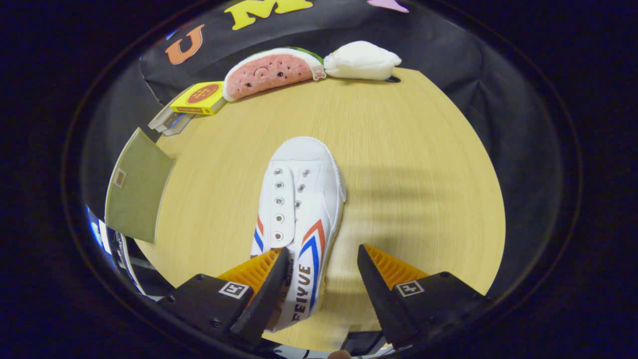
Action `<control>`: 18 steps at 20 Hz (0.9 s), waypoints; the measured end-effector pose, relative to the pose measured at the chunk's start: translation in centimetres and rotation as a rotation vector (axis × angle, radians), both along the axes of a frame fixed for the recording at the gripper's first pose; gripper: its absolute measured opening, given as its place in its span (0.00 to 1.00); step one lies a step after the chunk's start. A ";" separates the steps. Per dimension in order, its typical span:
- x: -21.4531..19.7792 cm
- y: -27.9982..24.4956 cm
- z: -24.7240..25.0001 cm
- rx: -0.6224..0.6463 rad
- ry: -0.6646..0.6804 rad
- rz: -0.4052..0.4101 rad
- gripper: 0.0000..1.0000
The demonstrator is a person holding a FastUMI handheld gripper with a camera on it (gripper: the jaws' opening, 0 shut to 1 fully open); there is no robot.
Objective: Open the storage box then place both shoes into the box .Put the left shoe in first, then the right shoe, with the right side of both shoes facing outward in a uniform manner.
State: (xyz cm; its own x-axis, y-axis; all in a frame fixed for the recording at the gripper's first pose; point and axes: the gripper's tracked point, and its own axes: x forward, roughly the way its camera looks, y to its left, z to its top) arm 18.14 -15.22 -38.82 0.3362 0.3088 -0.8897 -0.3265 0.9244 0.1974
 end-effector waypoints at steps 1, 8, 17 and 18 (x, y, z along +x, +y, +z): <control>-0.1 0.4 0.2 0.015 0.012 0.007 0.87; -0.1 0.3 0.7 0.033 0.038 -0.079 0.25; -4.4 5.6 6.5 0.162 0.055 -0.158 0.07; -5.1 6.8 7.7 0.172 0.042 -0.163 0.07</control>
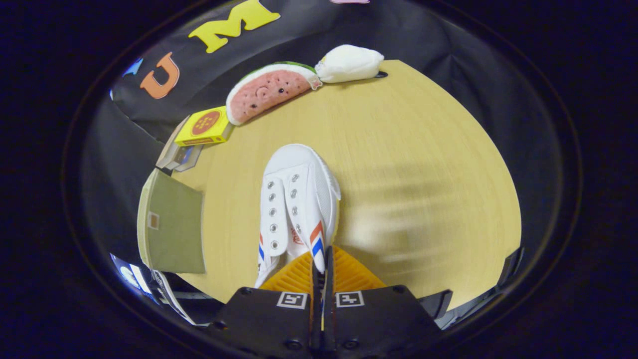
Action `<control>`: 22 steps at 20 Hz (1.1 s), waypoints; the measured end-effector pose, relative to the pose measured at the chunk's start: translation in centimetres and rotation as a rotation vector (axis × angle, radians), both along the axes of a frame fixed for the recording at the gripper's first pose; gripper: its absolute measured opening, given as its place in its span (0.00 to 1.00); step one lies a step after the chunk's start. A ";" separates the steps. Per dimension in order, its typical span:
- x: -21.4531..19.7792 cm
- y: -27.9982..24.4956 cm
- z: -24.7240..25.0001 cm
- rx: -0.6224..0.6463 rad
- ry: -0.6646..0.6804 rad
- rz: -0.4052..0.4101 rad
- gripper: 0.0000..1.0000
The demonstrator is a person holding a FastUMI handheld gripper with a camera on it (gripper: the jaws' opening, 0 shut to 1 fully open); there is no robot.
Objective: Open the storage box then place both shoes into the box .Put the left shoe in first, then the right shoe, with the right side of both shoes facing outward in a uniform manner.
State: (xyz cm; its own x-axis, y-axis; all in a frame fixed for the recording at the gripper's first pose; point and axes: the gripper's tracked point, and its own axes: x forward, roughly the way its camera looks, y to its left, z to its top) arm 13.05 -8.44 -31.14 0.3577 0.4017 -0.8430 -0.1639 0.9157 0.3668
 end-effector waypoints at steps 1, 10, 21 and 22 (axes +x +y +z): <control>-0.6 1.2 1.3 0.008 -0.013 -0.006 0.07; -5.0 17.2 13.6 0.089 -0.110 -0.018 0.07; -8.0 33.8 13.5 0.030 -0.137 0.030 0.07; -8.2 34.4 12.9 0.010 -0.138 0.030 0.07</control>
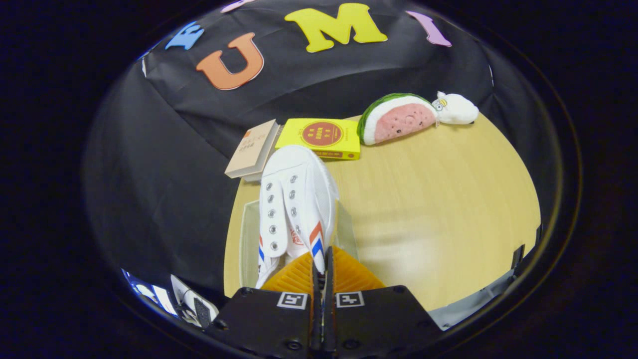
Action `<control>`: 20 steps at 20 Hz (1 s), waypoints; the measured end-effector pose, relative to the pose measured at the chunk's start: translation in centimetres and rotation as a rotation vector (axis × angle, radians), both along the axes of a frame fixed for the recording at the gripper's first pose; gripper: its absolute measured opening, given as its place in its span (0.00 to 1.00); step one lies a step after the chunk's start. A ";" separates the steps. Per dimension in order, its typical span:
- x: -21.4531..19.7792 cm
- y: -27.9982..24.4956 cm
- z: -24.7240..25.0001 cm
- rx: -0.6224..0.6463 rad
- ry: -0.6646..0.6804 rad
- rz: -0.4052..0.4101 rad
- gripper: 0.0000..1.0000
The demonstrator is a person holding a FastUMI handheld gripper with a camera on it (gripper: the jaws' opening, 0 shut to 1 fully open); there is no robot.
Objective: Open the storage box then place both shoes into the box .Put the left shoe in first, then the right shoe, with the right side of both shoes facing outward in a uniform manner.
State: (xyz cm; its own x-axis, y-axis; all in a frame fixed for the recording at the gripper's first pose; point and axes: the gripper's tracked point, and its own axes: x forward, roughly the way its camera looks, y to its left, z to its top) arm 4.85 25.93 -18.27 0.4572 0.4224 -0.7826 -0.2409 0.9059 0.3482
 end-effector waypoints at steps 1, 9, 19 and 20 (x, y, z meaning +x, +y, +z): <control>-0.2 0.5 -0.5 -0.014 -0.001 0.001 0.07; -1.3 1.2 -5.8 -0.135 0.022 0.009 0.07; -1.4 2.0 -6.7 -0.173 -0.038 0.046 0.34; -1.7 2.2 -6.5 -0.172 -0.044 0.057 0.39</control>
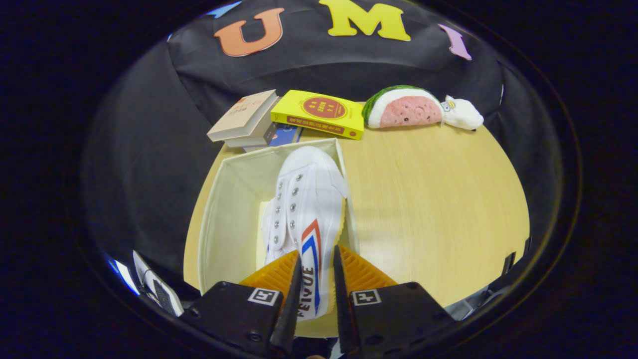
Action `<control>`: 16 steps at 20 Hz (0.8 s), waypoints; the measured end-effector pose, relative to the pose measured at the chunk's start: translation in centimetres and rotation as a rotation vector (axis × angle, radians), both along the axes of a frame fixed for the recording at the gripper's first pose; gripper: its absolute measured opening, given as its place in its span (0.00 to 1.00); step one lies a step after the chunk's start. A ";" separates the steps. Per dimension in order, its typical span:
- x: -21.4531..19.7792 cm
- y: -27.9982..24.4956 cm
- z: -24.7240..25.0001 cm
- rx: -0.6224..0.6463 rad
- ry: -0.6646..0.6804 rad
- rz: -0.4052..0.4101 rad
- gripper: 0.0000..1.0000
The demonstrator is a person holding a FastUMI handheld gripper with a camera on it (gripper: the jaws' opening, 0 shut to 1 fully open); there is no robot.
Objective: Open the storage box then place both shoes into the box .Put the left shoe in first, then the right shoe, with the right side of both shoes facing outward in a uniform manner.
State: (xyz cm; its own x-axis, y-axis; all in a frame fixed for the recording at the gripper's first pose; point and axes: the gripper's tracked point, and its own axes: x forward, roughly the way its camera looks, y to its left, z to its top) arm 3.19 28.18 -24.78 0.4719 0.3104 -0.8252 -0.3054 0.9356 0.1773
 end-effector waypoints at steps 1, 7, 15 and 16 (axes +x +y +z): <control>-0.1 0.1 0.4 -0.002 -0.013 0.003 0.42; 0.7 -1.6 4.0 -0.045 -0.173 0.027 0.52; 0.5 -7.2 11.6 -0.017 -0.444 -0.073 0.85; 0.6 -8.2 12.8 -0.004 -0.480 -0.103 0.85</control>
State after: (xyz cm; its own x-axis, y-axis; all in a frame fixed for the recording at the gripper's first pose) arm 3.81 20.02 -11.98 0.8275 0.2398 -0.5077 -0.2579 0.9655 0.0356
